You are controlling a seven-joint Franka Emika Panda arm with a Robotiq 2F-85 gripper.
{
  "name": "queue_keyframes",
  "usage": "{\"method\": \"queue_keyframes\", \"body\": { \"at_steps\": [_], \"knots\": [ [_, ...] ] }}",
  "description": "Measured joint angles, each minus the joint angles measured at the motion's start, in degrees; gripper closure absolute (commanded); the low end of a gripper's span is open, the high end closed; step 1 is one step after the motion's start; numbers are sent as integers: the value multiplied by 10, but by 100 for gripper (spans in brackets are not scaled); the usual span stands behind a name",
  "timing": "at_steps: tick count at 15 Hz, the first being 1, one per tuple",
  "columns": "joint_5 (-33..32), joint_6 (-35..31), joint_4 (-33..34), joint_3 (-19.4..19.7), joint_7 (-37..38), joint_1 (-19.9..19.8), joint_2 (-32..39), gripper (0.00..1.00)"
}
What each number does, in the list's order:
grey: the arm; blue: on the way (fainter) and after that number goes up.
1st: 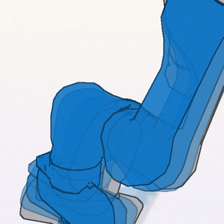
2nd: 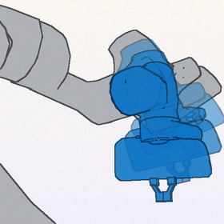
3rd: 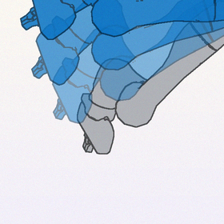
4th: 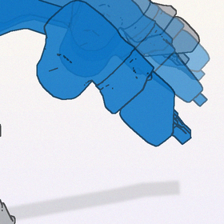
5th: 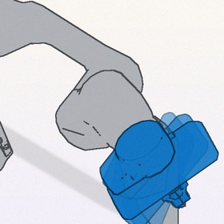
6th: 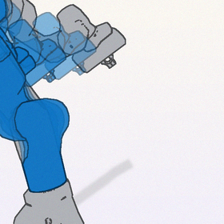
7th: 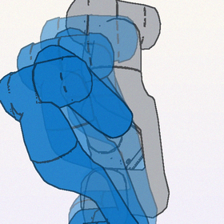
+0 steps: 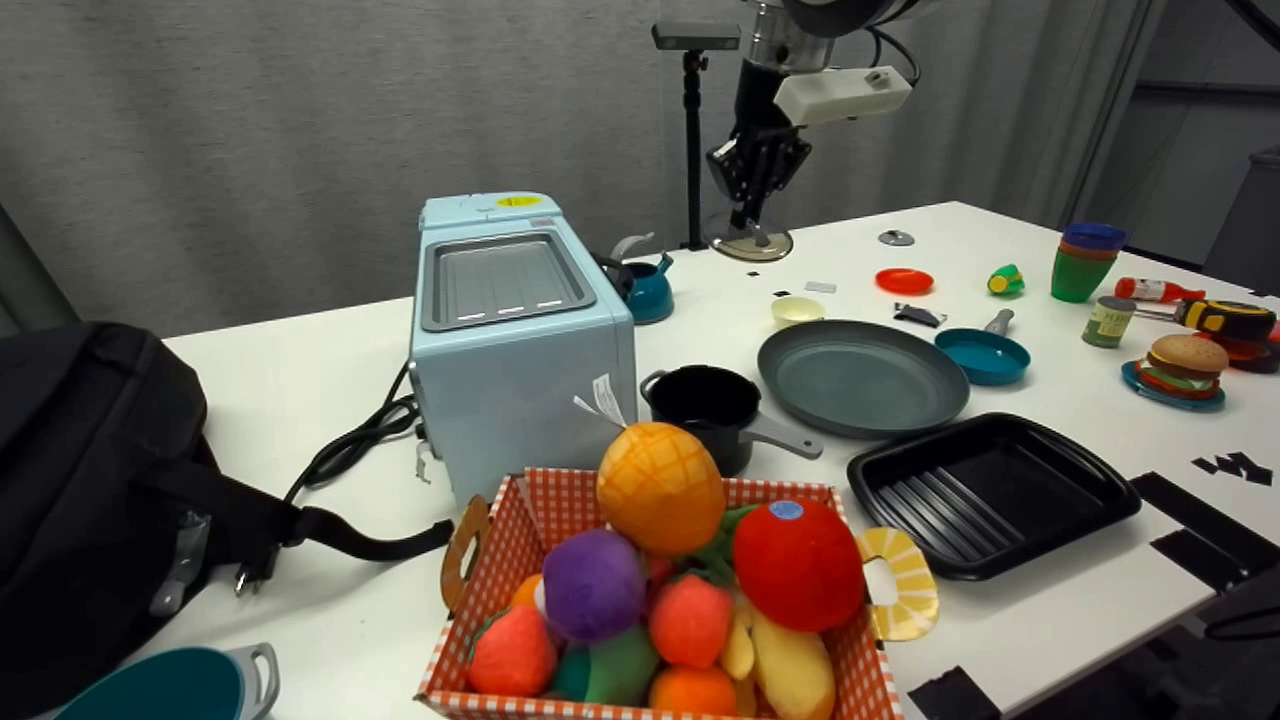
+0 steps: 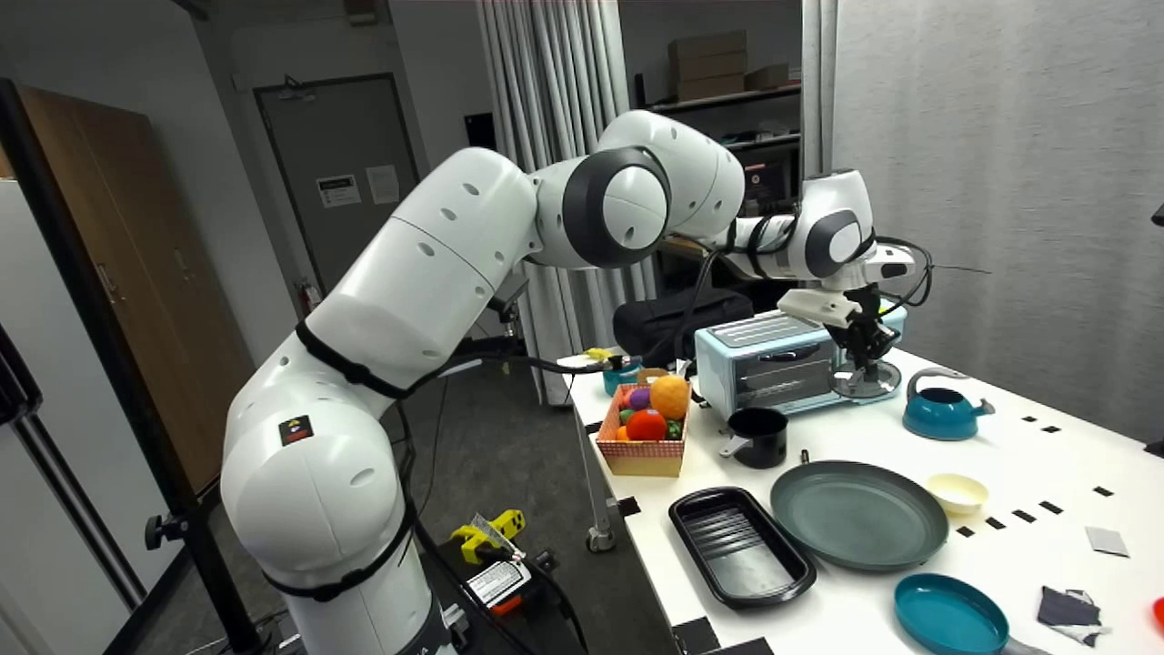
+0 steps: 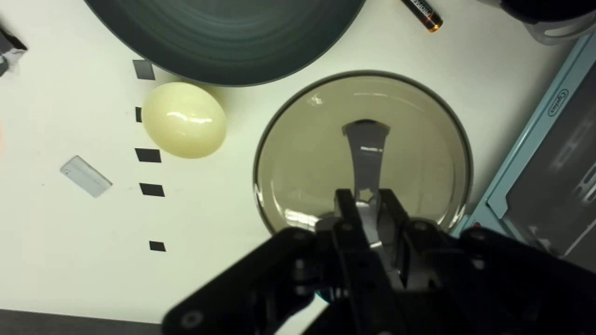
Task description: Move the black lid from the small pot to the pan
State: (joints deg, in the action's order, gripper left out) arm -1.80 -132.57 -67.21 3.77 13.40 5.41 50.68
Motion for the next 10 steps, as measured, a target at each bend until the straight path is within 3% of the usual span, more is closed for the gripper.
{"method": "queue_keyframes", "body": {
  "at_steps": [10],
  "knots": [
    [0,-14,-144,27,-1,-52,-103,96]
  ]
}}
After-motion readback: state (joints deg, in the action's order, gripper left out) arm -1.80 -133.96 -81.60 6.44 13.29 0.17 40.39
